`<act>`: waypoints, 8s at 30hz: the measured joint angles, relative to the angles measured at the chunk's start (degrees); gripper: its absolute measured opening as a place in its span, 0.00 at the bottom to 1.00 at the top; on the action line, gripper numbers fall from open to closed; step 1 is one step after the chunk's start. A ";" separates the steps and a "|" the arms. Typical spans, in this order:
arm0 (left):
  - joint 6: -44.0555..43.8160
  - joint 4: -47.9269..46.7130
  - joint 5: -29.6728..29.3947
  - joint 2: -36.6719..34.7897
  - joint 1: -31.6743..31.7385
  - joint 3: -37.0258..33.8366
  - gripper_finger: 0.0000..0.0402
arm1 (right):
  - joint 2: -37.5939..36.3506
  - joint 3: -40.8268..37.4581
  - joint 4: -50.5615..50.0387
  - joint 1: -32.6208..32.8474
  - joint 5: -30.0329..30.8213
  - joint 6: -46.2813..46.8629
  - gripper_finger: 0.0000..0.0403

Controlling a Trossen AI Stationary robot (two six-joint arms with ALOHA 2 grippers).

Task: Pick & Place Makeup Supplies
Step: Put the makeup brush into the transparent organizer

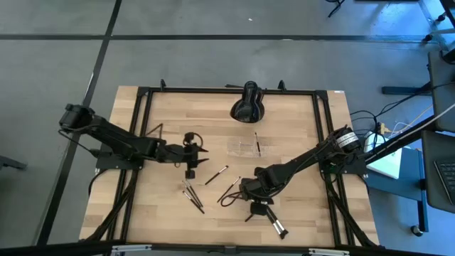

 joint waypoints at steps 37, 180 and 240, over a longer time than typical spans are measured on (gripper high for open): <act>2.35 -8.81 15.14 50.81 -5.94 48.47 0.35 | -8.26 0.00 -16.92 15.93 59.91 39.78 0.27; -8.89 37.26 2.78 28.16 3.64 19.78 0.07 | -57.57 -65.77 103.79 0.70 27.39 -21.93 0.31; -8.54 37.19 3.08 28.18 4.16 19.80 0.08 | -17.27 -52.06 125.33 -9.77 25.17 -20.99 0.13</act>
